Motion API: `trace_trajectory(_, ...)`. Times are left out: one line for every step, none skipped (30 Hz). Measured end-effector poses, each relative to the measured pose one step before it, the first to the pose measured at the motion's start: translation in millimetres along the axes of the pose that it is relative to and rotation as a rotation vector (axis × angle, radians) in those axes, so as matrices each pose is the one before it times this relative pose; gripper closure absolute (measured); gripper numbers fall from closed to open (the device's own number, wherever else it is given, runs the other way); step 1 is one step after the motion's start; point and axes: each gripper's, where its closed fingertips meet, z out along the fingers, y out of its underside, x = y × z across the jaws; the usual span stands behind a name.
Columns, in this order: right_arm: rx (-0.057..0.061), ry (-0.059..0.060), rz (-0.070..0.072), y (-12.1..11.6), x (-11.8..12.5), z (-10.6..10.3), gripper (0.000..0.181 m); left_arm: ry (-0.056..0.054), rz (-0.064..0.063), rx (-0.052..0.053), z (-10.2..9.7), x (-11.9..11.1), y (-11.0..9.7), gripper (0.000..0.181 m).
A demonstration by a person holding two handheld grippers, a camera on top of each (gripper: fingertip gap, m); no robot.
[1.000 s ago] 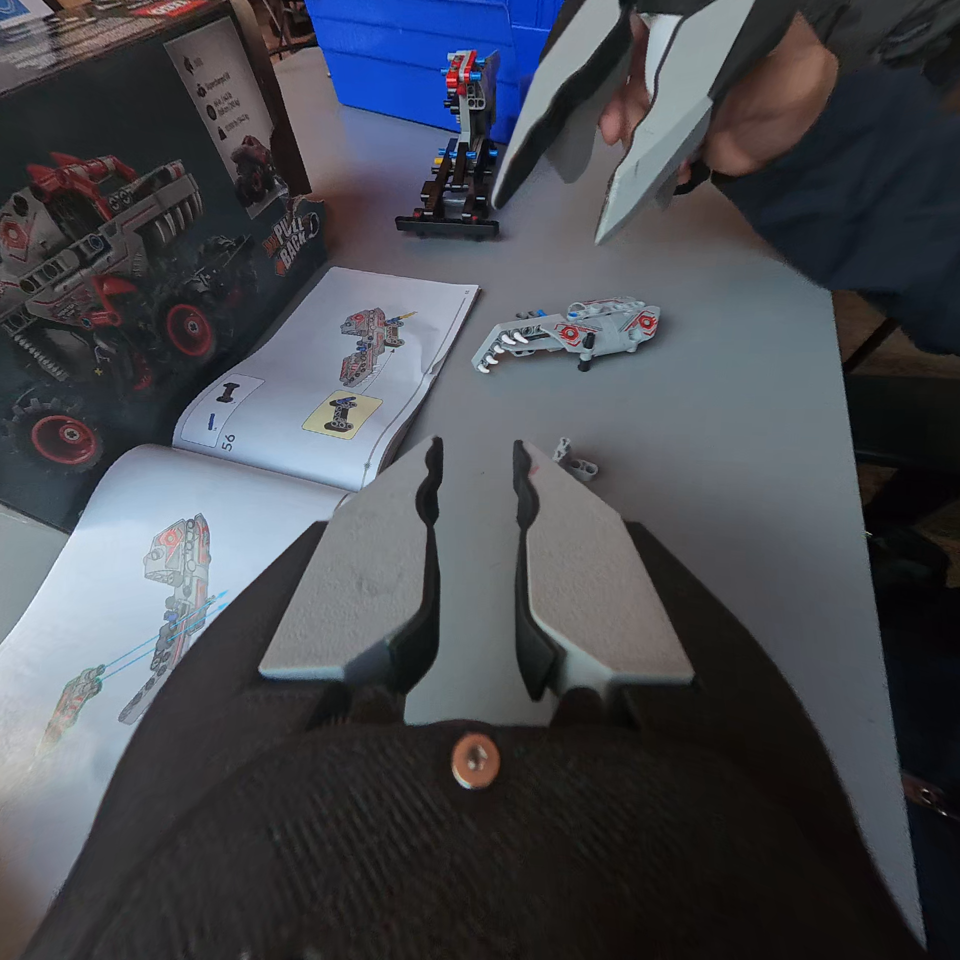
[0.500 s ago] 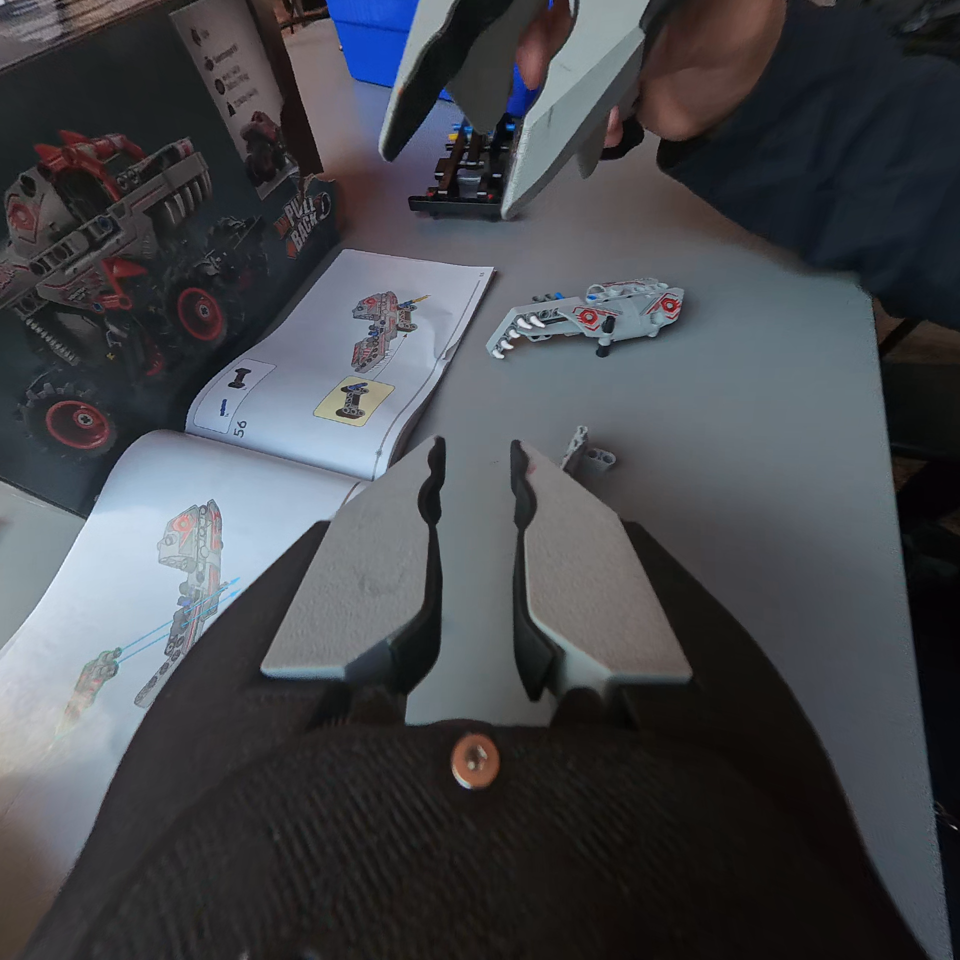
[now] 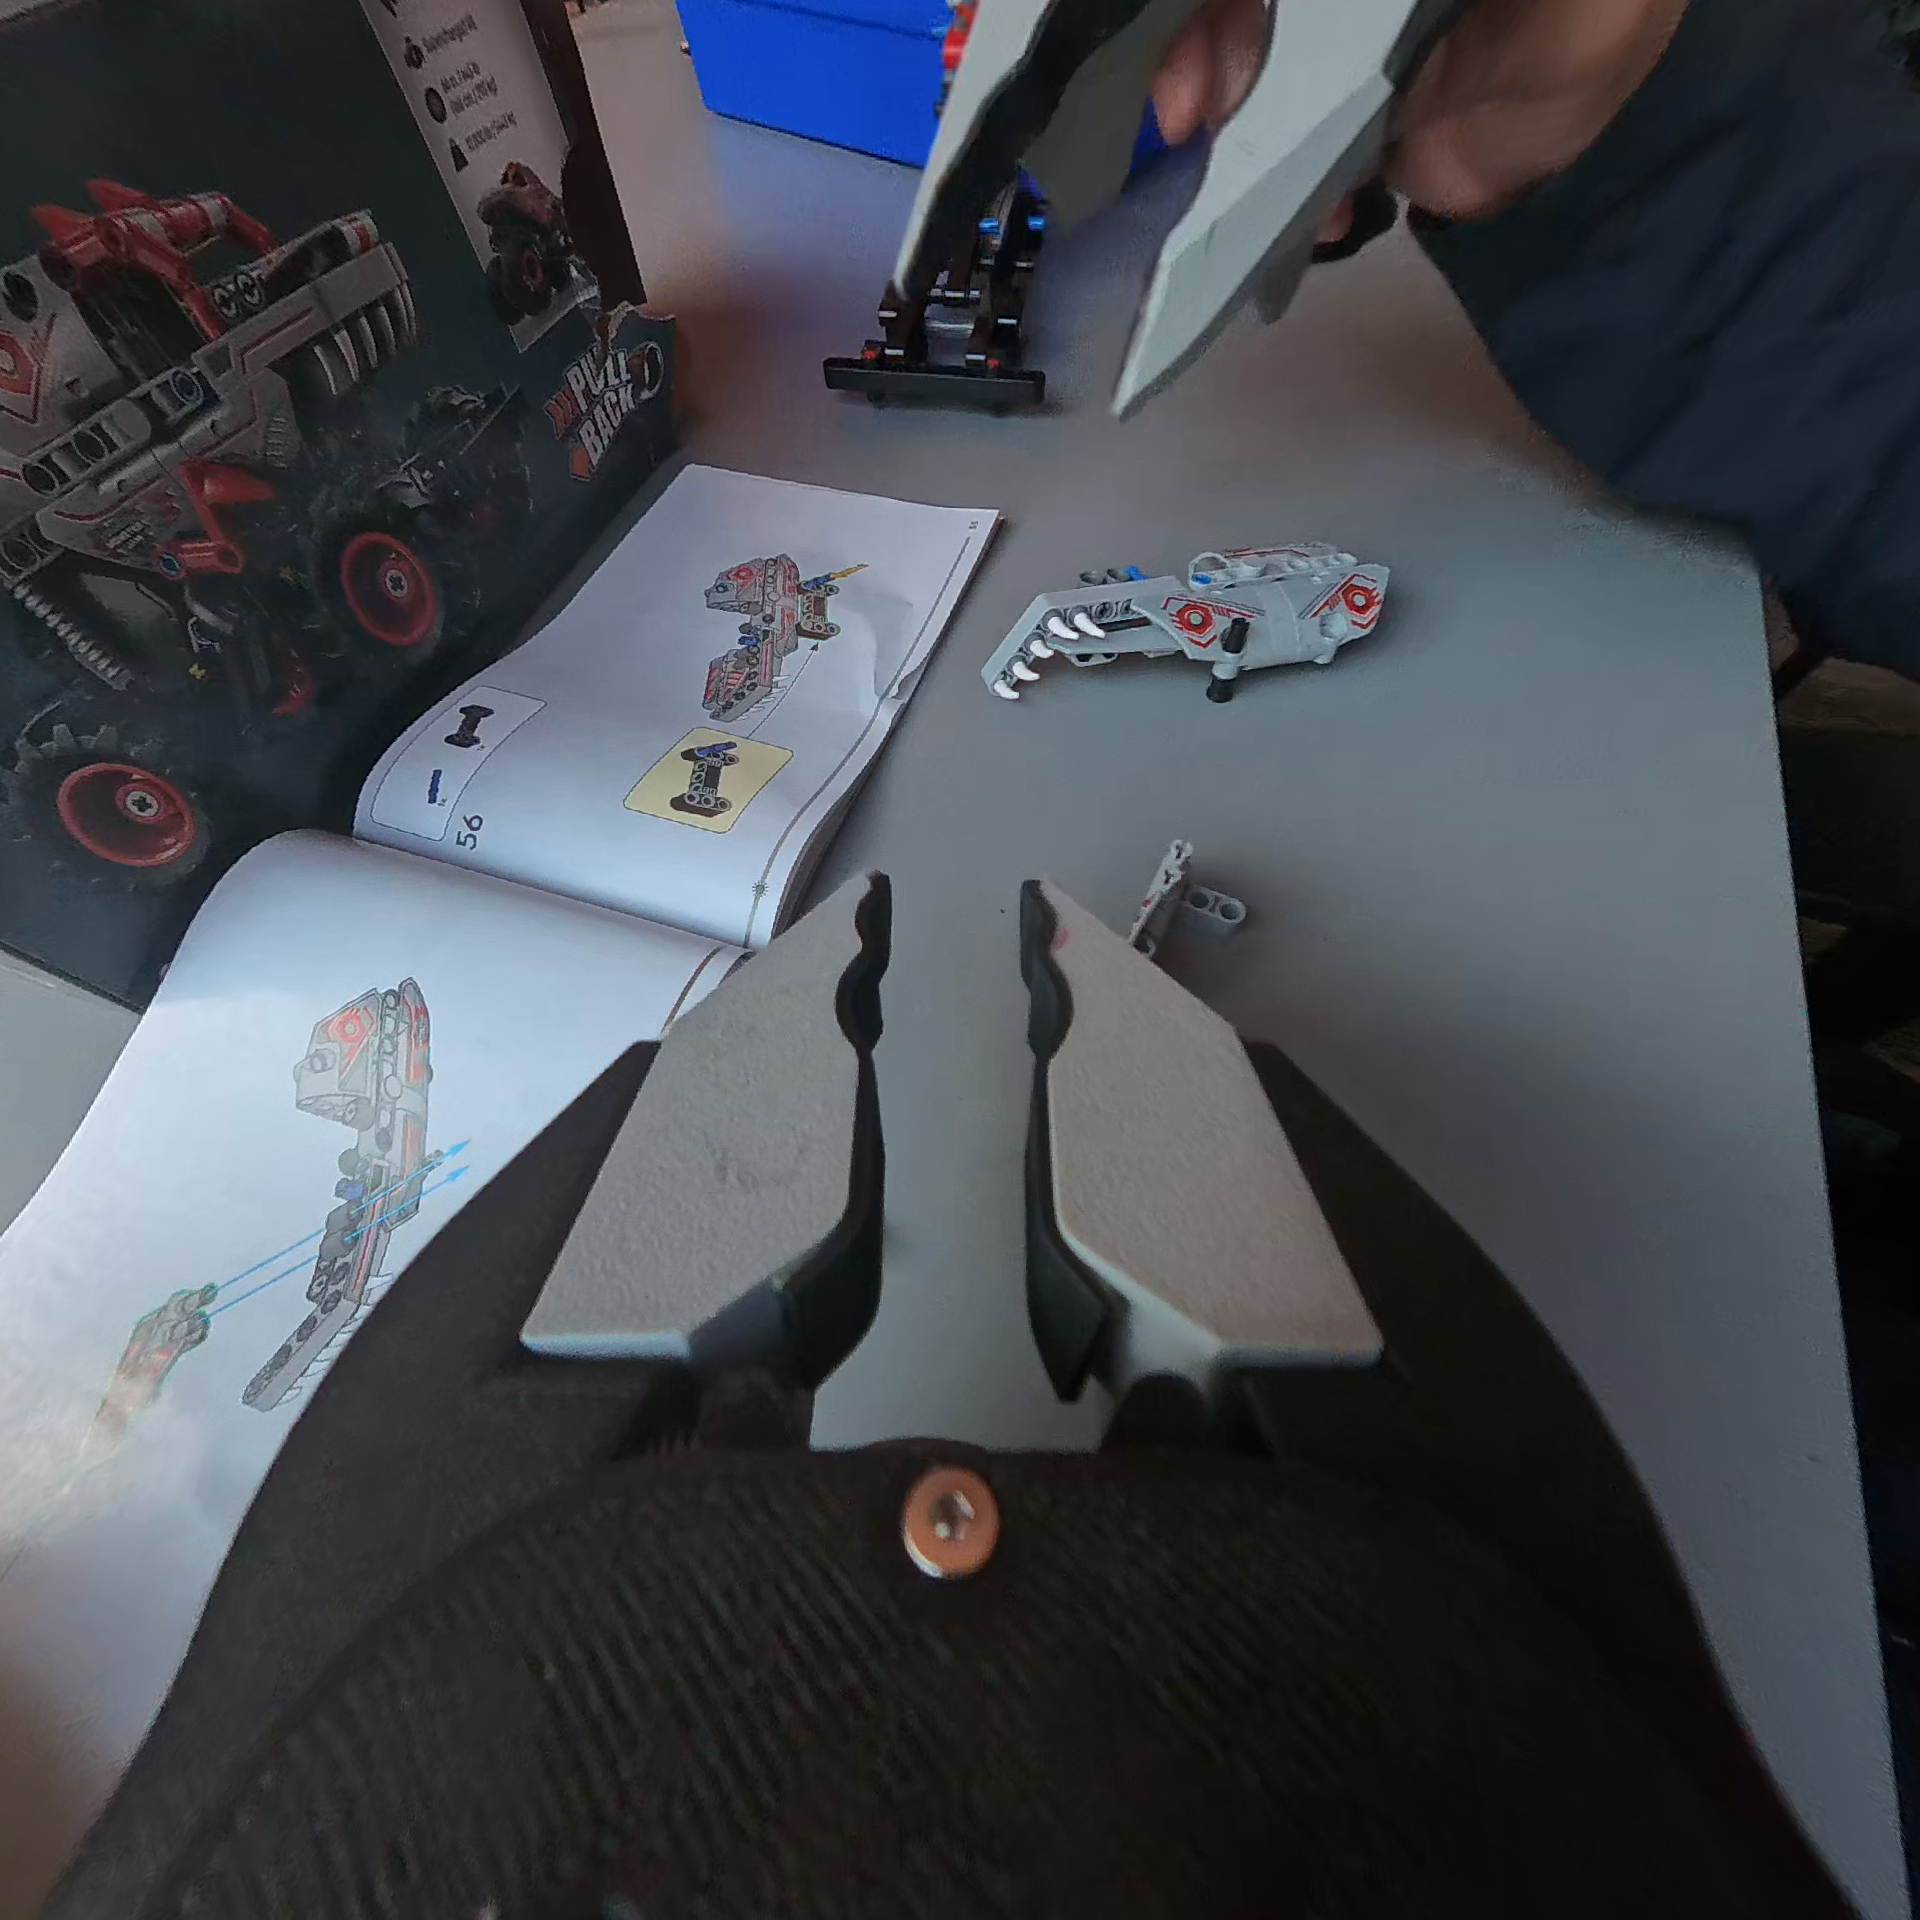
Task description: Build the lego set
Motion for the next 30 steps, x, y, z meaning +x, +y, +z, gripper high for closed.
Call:
trace_trajectory(-0.0386,0.0012,-0.0061,5.81,-5.02,-4.57,0.124,0.0017,-0.0003,-0.0004,-0.13,0.54,0.10,0.159)
trace_trajectory(-0.0415,-0.0120,-0.0022,7.65,-7.35,-4.83,0.124,0.0024,0.0005,0.0001,-0.31,0.88,-0.32,0.159)
trace_trajectory(-0.0466,-0.0153,0.0049,9.89,-7.77,-4.57,0.124,0.0007,0.0026,0.0022,-0.52,1.08,-1.01,0.159)
trace_trajectory(-0.0489,-0.0090,0.0135,11.59,-6.41,-3.98,0.123,-0.0009,0.0059,0.0060,-0.97,1.02,-1.63,0.159)
trace_trajectory(-0.0418,-0.0077,0.0201,11.14,-6.03,-3.11,0.121,-0.0017,0.0061,0.0066,-0.94,0.79,-1.83,0.159)
trace_trajectory(-0.0265,-0.0117,0.0249,9.04,-6.13,-1.89,0.117,-0.0017,0.0038,0.0054,-1.08,0.46,-1.52,0.159)
trace_trajectory(-0.0126,-0.0096,0.0263,6.46,-5.58,-0.61,0.115,-0.0019,0.0010,0.0047,-1.19,0.15,-1.26,0.159)
trace_trajectory(-0.0071,-0.0037,0.0228,4.75,-4.52,0.59,0.113,-0.0030,-0.0010,0.0041,-1.09,-0.37,-1.11,0.159)
trace_trajectory(-0.0098,0.0007,0.0165,4.19,-3.81,1.65,0.110,-0.0088,-0.0032,0.0023,-0.99,-1.51,-0.61,0.159)
trace_trajectory(-0.0139,0.0114,0.0109,3.89,-2.15,2.50,0.108,-0.0112,-0.0055,0.0005,-0.90,-2.37,-0.32,0.159)
trace_trajectory(-0.0145,0.0273,0.0076,2.89,0.55,2.85,0.106,-0.0076,-0.0069,-0.0015,-0.95,-2.44,0.17,0.158)
trace_trajectory(-0.0123,0.0305,0.0069,1.58,1.11,3.05,0.099,-0.0072,-0.0048,-0.0044,-1.24,-2.76,0.40,0.158)
trace_trajectory(-0.0120,0.0204,0.0067,0.96,0.01,3.18,0.096,-0.0113,-0.0028,-0.0031,-1.88,-3.79,0.16,0.158)
trace_trajectory(-0.0151,0.0128,0.0039,1.12,-0.51,2.98,0.096,-0.0164,-0.0038,0.0023,-2.56,-5.00,-0.81,0.158)
trace_trajectory(-0.0207,0.0088,-0.0007,2.04,-0.41,3.03,0.097,-0.0206,-0.0040,0.0095,-3.22,-5.56,-2.14,0.157)
trace_trajectory(-0.0272,0.0081,-0.0034,3.36,0.17,2.57,0.097,-0.0162,-0.0024,0.0125,-3.07,-4.64,-2.57,0.157)
trace_trajectory(-0.0282,0.0083,-0.0041,3.59,0.78,2.14,0.099,-0.0101,-0.0052,0.0087,-2.66,-3.47,-1.94,0.157)
trace_trajectory(-0.0242,0.0035,-0.0060,3.38,0.10,1.67,0.103,-0.0029,-0.0088,0.0084,-1.92,-1.93,-1.64,0.157)
trace_trajectory(-0.0225,0.0037,-0.0054,3.66,0.44,1.15,0.108,0.0018,-0.0095,0.0082,-1.29,-0.91,-1.52,0.157)
trace_trajectory(-0.0232,0.0116,-0.0010,4.49,2.12,0.76,0.114,0.0044,-0.0069,0.0047,-0.64,0.04,-0.84,0.157)
trace_trajectory(-0.0258,0.0186,0.0042,5.64,3.59,0.04,0.117,0.0045,-0.0009,-0.0003,-0.02,0.61,-0.06,0.157)
trace_trajectory(-0.0288,0.0194,0.0075,7.22,3.86,-0.73,0.120,-0.0010,0.0065,-0.0068,0.34,0.16,1.00,0.157)
trace_trajectory(-0.0157,0.0094,0.0102,5.95,2.73,-2.03,0.122,-0.0077,0.0122,-0.0101,0.08,-0.92,1.21,0.157)
trace_trajectory(0.0034,-0.0007,0.0107,3.66,1.43,-2.93,0.122,-0.0104,0.0116,-0.0073,-0.46,-1.35,0.48,0.157)
trace_trajectory(0.0051,0.0056,0.0095,3.40,2.59,-3.25,0.122,-0.0063,0.0061,0.0008,-1.10,-0.78,-0.73,0.157)
trace_trajectory(0.0002,0.0150,0.0112,3.64,4.59,-3.33,0.123,0.0005,-0.0016,0.0090,-1.51,0.07,-2.04,0.157)
trace_trajectory(-0.0002,0.0103,0.0106,2.88,4.35,-3.58,0.122,0.0069,-0.0066,0.0108,-1.36,0.91,-2.51,0.157)
trace_trajectory(0.0116,-0.0017,0.0053,0.13,2.63,-3.88,0.122,0.0069,-0.0067,0.0083,-1.19,0.97,-2.00,0.157)
trace_trajectory(0.0281,-0.0070,-0.0011,-4.32,1.99,-4.24,0.122,0.0030,-0.0042,0.0050,-0.69,0.50,-1.33,0.157)
trace_trajectory(0.0409,-0.0097,-0.0067,-8.33,1.94,-4.33,0.123,0.0008,-0.0017,0.0023,-0.36,0.11,-0.54,0.157)
